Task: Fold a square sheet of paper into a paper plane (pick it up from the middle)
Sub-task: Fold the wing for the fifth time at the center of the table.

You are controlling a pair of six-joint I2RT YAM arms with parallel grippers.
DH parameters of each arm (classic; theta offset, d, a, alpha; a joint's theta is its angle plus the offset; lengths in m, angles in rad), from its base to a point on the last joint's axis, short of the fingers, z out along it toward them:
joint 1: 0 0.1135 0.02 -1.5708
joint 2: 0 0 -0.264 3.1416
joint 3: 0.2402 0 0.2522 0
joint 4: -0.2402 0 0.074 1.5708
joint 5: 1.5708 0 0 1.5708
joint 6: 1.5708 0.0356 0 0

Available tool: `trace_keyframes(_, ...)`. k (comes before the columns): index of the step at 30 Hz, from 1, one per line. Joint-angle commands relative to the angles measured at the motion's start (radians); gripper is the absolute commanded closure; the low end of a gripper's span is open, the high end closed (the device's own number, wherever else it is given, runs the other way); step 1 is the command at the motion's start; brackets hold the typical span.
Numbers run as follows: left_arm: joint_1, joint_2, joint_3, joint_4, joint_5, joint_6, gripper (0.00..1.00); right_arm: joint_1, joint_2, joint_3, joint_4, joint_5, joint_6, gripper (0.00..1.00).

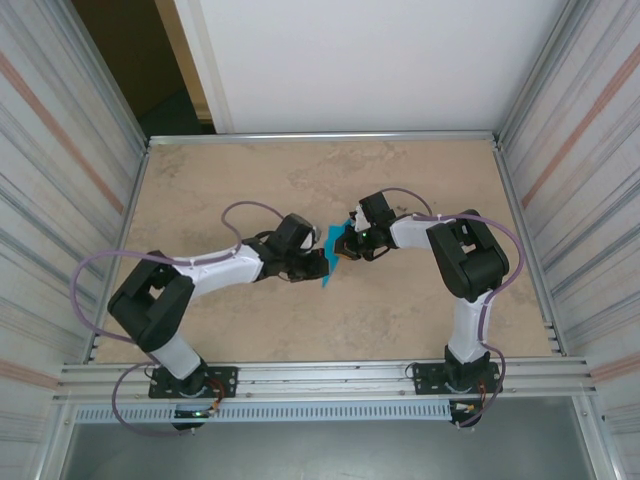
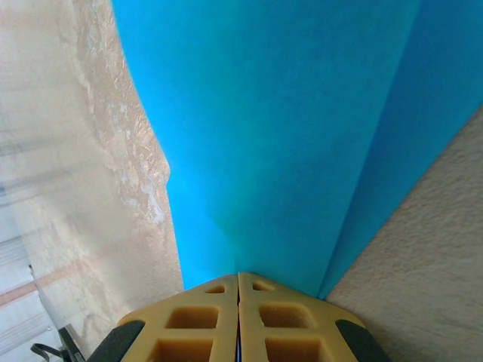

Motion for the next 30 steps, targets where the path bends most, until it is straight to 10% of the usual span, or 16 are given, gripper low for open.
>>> trace_keyframes(1,0.006,0.074,0.052,0.031,0.011,0.031,0.94,0.01,0.066,-0.037,-0.102,0.126,0.02,0.93)
trace_keyframes(30,0.052,0.186,0.068,0.112,0.031,0.018,0.93,-0.002,0.023,-0.033,-0.099,0.09,0.005,0.93)
